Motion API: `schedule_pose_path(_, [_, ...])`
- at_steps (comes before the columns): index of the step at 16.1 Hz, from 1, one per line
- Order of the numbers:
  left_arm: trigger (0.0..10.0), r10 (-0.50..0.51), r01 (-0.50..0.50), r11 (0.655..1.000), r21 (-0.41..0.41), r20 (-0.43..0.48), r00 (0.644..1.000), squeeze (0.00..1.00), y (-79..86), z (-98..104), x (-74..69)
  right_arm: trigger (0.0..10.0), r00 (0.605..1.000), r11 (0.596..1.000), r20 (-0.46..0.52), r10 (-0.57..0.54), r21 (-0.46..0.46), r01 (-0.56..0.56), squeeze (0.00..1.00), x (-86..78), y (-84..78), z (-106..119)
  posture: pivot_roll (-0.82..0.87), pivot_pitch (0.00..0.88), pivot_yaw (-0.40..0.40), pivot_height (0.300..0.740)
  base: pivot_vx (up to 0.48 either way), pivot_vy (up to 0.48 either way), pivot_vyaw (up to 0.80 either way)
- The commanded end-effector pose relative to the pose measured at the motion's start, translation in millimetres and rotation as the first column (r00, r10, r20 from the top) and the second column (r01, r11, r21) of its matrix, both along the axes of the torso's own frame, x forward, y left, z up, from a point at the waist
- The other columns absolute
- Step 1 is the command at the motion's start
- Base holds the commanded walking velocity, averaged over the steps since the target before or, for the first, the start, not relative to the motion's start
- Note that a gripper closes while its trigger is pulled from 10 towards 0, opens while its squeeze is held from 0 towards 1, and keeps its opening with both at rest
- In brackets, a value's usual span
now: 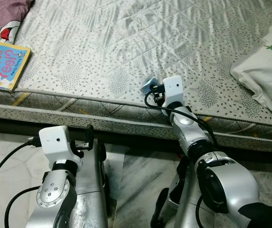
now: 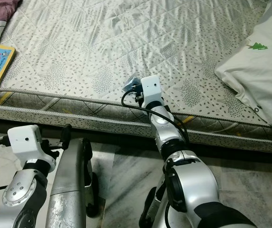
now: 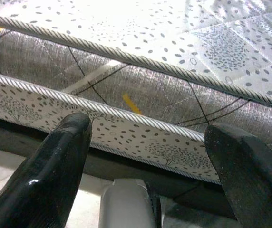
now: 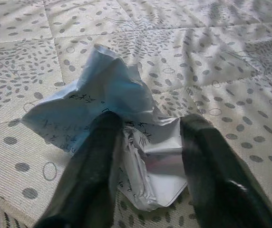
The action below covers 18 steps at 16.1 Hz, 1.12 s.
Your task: Clean up the room
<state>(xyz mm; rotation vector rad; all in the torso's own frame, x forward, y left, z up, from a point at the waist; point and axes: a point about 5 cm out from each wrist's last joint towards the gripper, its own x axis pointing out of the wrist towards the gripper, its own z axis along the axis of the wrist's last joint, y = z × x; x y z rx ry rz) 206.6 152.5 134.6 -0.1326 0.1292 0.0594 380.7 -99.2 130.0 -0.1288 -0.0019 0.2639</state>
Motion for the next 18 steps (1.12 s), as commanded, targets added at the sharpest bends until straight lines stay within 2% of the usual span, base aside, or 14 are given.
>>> schedule_pose_path(1, [10.0, 0.003, -0.003, 1.0, 0.008, -0.028, 1.0, 0.0, 1.0, -5.2, -2.2, 0.0, 1.0, 1.0, -0.017, 0.002, 0.001, -0.002, 0.0, -0.9, -1.0, -3.9, 0.28, 0.283, -0.065, 0.503, 0.0, 0.0, 0.0])
schedule_pose_path(10, [10.0, 0.002, -0.002, 1.0, 0.011, -0.014, 1.0, 0.0, 2.2, -4.7, 6.2, 0.0, 1.0, 1.0, -0.011, 0.013, 0.002, -0.012, 0.0, 0.8, 0.7, -0.3, 0.27, 0.249, -0.068, 0.503, 0.0, 0.0, 0.0])
schedule_pose_path(18, [10.0, -0.047, 0.045, 0.999, 0.02, 0.075, 0.996, 0.0, -0.4, -1.0, 48.1, 0.0, 1.0, 1.0, 0.019, 0.01, -0.006, -0.01, 0.0, 4.1, -4.9, 7.2, 0.2, 0.086, -0.068, 0.503, 0.0, 0.0, 0.0])
